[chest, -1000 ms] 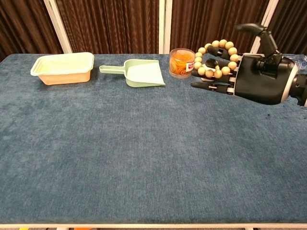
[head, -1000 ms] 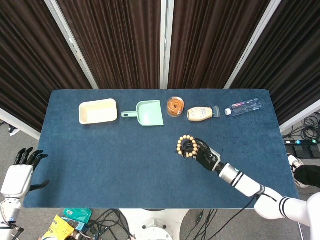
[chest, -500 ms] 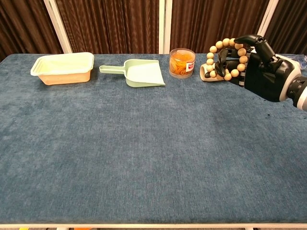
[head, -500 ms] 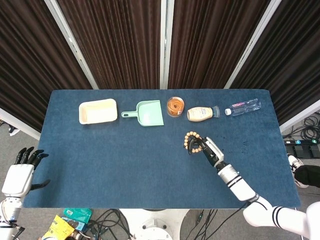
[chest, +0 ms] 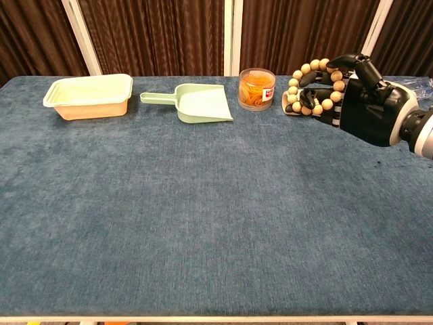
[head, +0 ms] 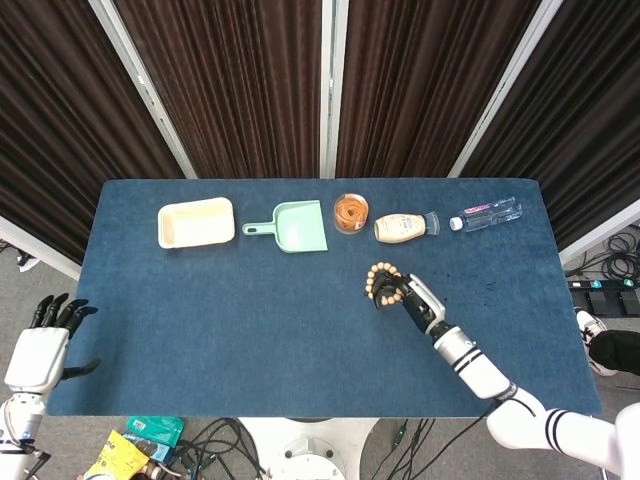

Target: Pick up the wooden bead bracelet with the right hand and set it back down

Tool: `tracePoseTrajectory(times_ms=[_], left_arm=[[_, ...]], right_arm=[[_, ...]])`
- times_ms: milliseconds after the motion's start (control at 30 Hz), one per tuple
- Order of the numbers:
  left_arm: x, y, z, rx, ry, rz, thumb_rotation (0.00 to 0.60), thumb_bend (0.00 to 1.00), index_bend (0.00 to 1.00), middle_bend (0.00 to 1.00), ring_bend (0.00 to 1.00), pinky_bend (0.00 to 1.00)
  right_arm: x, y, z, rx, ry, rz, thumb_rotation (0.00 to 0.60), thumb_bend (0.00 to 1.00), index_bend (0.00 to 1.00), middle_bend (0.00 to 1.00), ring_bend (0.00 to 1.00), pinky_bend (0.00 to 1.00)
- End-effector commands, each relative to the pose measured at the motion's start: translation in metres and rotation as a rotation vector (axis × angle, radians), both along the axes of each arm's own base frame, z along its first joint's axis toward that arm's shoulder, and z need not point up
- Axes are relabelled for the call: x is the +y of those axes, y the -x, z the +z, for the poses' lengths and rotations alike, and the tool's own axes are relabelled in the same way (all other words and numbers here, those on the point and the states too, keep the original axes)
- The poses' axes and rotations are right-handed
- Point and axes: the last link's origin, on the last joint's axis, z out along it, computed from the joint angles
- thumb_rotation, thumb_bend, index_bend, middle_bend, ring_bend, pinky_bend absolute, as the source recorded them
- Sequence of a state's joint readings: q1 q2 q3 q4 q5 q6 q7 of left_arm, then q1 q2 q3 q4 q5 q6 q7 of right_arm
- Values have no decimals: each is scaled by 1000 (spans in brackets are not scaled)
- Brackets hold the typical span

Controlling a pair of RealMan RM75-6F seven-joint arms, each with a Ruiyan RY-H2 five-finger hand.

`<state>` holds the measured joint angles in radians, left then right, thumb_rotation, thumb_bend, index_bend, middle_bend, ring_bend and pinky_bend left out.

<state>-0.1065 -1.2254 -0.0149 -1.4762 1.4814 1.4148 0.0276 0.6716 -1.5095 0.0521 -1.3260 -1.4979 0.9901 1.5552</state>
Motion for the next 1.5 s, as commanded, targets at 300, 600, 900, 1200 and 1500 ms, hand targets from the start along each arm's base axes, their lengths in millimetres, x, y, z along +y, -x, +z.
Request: tracePoseTrajectory(times_ms=[300, 600, 900, 1200, 1500], left_arm=[[2, -1, -1, 2, 2, 1, 600, 0, 257, 172, 43, 48], [1, -1, -1, 2, 4, 0, 600, 0, 257, 172, 43, 49], [1, 0, -2, 3, 8, 3, 600, 0, 257, 172, 43, 49], [2, -1, -1, 3, 11, 1, 600, 0, 257, 172, 43, 49], [1, -1, -2, 0, 13, 6, 600, 0, 260, 172, 43, 49]], right_arm=[[-11, 2, 2, -34, -15, -37, 132, 701, 393, 652, 362, 9], [-11, 1, 1, -37, -8, -25, 133, 840, 390, 652, 363, 9], [-13, 1, 1, -25, -8, -18, 154, 1000, 360, 533, 299, 10], [-16, 0, 0, -12, -32, 18, 312, 1000, 249, 403, 223, 9], [-17, 0, 1, -1, -47, 56, 535, 1000, 219, 386, 201, 9]])
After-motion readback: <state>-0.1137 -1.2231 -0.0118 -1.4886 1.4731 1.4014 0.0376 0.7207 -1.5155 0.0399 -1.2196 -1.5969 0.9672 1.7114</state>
